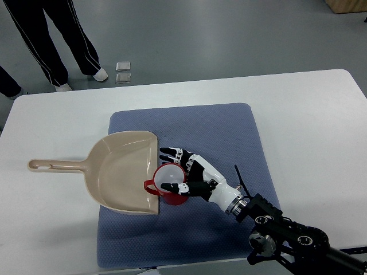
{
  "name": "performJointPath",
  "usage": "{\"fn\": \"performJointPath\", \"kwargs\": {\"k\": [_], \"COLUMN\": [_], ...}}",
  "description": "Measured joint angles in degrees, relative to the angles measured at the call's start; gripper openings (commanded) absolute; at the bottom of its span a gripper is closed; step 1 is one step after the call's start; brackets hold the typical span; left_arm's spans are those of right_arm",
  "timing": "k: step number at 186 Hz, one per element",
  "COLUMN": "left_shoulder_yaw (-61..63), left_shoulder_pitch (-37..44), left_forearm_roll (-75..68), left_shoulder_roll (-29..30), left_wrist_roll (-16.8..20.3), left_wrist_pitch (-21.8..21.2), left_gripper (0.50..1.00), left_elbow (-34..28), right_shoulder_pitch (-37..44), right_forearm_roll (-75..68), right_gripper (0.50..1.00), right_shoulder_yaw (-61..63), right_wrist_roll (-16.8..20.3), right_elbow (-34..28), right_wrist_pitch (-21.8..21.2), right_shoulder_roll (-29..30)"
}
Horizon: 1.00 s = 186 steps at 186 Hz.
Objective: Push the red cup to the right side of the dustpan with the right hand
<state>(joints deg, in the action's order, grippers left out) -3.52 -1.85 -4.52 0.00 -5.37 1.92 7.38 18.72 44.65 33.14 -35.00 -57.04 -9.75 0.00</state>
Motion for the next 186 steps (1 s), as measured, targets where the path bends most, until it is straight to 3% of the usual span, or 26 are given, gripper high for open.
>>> {"fn": "performJointPath", "kwargs": {"k": [186], "left_shoulder_yaw": [0.0], "left_shoulder_pitch": [0.0], "left_forearm_roll": [0.0], "left_shoulder_roll": [0.0], "left_wrist_roll": [0.0], "left_wrist_pitch": [0.0], "left_gripper": [1.0], "left_elbow": [0.0], "right_shoulder_pitch": [0.5], "right_forearm_roll": [-0.5], "right_gripper": [0.928], "right_shoulder_yaw": [0.1], "right_wrist_roll": [0.0], "right_elbow": [-0.5], "right_wrist_pitch": [0.9], "right_shoulder_roll": [-0.2]}}
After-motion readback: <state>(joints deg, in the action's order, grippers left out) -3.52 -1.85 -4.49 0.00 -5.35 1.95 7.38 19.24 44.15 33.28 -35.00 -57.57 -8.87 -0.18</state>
